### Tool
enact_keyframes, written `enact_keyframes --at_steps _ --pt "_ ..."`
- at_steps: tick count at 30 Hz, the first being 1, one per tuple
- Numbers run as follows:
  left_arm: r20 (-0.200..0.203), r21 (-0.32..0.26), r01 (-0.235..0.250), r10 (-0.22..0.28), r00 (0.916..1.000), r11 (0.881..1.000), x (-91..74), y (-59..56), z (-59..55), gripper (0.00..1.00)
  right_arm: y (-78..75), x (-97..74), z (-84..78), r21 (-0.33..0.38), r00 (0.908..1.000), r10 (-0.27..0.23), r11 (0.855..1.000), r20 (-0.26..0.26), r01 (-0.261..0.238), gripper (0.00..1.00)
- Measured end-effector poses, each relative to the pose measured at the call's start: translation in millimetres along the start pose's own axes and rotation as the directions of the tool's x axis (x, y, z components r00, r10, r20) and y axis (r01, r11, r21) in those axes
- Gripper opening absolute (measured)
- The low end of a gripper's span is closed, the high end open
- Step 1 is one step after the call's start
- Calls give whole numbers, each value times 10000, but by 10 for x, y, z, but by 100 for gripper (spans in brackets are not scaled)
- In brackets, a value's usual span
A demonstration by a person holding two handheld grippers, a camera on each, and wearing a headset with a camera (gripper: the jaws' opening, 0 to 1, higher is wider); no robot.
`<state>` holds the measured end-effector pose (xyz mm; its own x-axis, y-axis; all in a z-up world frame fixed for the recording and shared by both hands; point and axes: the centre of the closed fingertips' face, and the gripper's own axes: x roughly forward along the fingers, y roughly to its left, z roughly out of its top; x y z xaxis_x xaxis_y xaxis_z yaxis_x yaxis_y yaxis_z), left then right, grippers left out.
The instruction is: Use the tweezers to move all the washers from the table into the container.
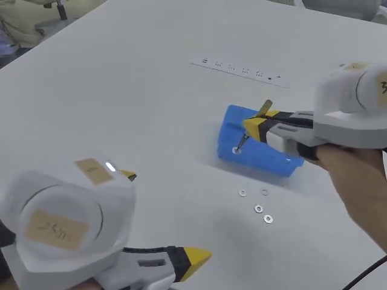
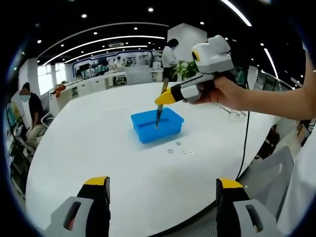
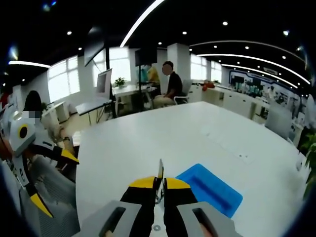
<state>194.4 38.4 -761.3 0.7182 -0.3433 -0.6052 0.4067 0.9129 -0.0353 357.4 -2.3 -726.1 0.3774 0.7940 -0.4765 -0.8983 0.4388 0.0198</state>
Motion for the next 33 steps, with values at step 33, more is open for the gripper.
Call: enact_keyframes --at_steps 33 --pt "-173 305 133 -128 9998 9994 18 -49 9 87 -428 580 -151 228 9959 -879 9958 -227 884 1"
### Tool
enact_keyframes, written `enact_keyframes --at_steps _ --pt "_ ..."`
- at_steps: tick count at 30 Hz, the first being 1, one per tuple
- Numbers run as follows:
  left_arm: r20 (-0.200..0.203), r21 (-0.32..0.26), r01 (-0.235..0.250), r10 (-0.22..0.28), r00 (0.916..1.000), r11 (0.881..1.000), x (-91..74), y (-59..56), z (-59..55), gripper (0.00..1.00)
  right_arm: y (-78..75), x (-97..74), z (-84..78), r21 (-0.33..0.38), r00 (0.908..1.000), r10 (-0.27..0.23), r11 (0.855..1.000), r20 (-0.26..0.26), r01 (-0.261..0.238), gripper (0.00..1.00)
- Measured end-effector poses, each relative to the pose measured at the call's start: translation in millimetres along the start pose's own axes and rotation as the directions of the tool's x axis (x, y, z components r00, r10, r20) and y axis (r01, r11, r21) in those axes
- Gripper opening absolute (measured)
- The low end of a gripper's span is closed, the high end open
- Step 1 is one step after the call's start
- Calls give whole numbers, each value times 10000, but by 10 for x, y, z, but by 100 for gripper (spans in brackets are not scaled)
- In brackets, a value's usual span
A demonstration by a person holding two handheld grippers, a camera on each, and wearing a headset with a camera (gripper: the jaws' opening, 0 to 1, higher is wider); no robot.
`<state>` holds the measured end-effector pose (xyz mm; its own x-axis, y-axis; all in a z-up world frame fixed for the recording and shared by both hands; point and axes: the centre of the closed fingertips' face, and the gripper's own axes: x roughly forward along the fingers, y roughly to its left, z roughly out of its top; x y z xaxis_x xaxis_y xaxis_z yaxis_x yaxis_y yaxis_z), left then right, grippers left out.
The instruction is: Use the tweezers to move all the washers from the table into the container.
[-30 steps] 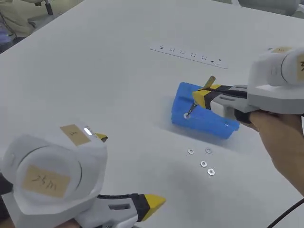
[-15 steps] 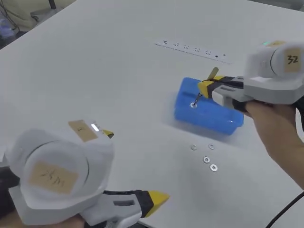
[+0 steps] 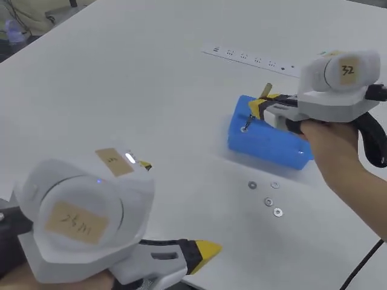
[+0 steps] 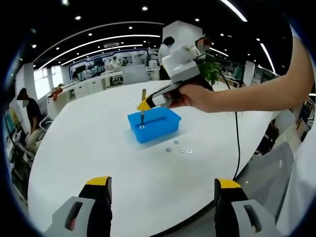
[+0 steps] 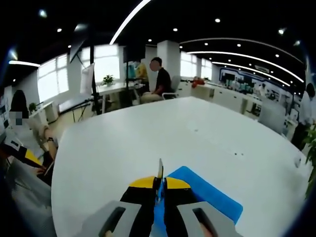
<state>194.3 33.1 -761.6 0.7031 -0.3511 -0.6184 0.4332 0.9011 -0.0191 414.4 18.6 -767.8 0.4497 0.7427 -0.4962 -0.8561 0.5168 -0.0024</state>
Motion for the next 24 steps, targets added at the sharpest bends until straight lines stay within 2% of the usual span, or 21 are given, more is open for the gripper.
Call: enact_keyframes --at_steps 8,12,24 --pt "-14 -4 4 -4 10000 10000 5 17 11 87 -73 107 -92 53 9994 -279 9996 -203 280 1" --pt "48 193 -107 106 9999 9998 10 33 34 86 -87 171 -193 -32 9979 -406 9992 -511 404 1" --pt "-47 306 -131 133 9999 9994 15 76 37 85 -95 211 -268 5 9963 -549 9985 -658 551 2"
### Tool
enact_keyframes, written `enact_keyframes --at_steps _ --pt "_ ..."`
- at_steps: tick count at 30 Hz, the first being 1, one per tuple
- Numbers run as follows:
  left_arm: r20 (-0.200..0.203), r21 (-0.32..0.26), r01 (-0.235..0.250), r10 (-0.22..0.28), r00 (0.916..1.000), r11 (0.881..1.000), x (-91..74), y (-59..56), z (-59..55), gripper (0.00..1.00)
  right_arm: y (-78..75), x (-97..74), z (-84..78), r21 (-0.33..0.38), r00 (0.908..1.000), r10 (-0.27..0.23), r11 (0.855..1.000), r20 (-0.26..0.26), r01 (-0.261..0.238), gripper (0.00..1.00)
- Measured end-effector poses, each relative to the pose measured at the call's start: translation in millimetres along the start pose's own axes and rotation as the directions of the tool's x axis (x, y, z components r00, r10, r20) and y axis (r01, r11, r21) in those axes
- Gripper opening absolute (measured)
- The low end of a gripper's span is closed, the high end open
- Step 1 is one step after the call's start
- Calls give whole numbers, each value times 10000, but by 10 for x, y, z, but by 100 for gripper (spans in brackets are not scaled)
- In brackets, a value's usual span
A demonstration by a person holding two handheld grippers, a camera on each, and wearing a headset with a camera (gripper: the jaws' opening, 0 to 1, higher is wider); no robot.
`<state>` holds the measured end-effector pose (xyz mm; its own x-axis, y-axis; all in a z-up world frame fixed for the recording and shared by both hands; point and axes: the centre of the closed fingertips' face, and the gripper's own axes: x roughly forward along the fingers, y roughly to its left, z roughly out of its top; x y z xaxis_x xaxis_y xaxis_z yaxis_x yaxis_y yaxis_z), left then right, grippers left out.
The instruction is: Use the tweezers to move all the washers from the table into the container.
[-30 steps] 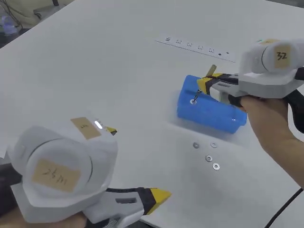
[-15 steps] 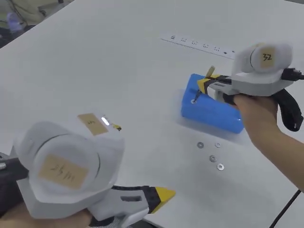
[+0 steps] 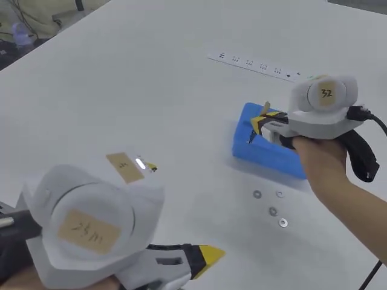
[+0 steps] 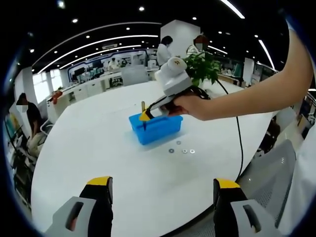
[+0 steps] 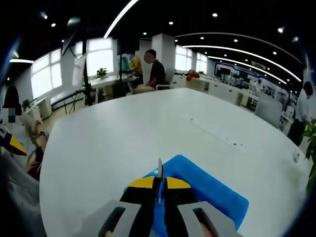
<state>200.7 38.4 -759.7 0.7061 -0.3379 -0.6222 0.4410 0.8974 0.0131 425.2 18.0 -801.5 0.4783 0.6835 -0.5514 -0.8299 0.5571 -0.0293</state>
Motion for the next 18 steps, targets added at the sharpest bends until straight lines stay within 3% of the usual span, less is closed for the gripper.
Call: enact_keyframes --at_steps 6,18 --pt "-96 22 7 -7 10000 10000 -7 -30 -40 85 40 19 -95 -246 9998 71 9997 -205 -76 2" --pt "-152 7 -47 47 9999 10000 -16 -37 -50 85 34 -32 -52 -132 9999 119 9998 -64 -120 4"
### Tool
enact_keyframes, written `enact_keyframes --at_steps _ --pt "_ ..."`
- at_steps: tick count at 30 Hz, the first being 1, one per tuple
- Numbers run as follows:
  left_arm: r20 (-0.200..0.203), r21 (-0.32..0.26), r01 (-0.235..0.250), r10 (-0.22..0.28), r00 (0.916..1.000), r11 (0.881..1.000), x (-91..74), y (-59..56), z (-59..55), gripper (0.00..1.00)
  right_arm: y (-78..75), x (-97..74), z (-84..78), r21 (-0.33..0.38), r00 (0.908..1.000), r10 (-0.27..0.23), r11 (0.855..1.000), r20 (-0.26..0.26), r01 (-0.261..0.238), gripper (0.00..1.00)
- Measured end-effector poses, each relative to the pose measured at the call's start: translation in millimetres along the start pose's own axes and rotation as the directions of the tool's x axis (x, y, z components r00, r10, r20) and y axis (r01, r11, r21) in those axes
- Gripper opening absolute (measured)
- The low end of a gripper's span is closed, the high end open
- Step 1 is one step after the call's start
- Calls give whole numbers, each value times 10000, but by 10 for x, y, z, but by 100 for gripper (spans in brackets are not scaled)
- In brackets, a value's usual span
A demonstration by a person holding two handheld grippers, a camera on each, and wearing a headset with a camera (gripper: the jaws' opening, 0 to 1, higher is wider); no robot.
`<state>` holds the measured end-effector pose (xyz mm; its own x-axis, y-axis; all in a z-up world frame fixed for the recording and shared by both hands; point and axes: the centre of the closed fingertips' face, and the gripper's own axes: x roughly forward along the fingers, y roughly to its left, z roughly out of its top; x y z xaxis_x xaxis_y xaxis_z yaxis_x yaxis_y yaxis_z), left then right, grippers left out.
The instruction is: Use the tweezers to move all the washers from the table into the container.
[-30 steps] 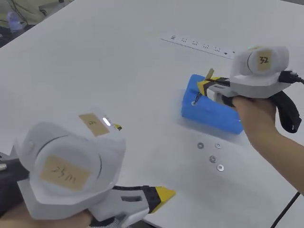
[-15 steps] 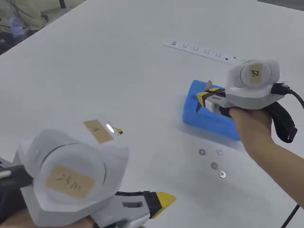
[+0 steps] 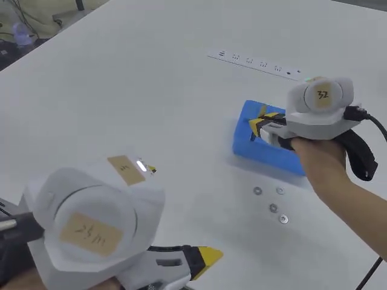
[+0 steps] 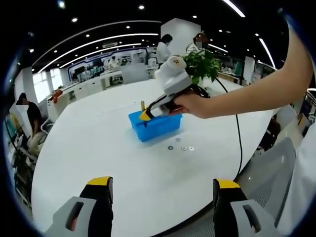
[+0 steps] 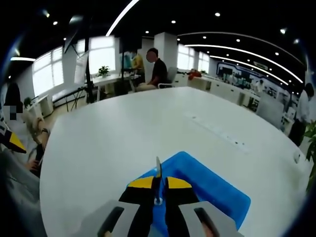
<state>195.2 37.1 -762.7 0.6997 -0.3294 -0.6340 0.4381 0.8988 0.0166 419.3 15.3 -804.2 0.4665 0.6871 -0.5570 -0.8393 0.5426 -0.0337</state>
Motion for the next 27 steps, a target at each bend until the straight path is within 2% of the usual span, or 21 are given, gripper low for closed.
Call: enact_keyframes --at_steps 6,11,17,27 --pt "-52 66 -28 29 10000 10000 -4 7 -3 85 -38 -135 140 137 9990 -86 9999 443 80 3" --pt "-21 49 -14 15 10000 10000 0 3 6 84 -46 -343 256 502 9956 -142 9987 921 96 3" --pt "-2 112 3 -3 10000 9999 7 -20 22 84 -25 -545 290 135 9923 -360 9993 1186 347 3" --pt "60 62 16 -16 10000 10000 13 -23 38 84 83 -737 352 203 9888 -235 9996 1474 207 3"
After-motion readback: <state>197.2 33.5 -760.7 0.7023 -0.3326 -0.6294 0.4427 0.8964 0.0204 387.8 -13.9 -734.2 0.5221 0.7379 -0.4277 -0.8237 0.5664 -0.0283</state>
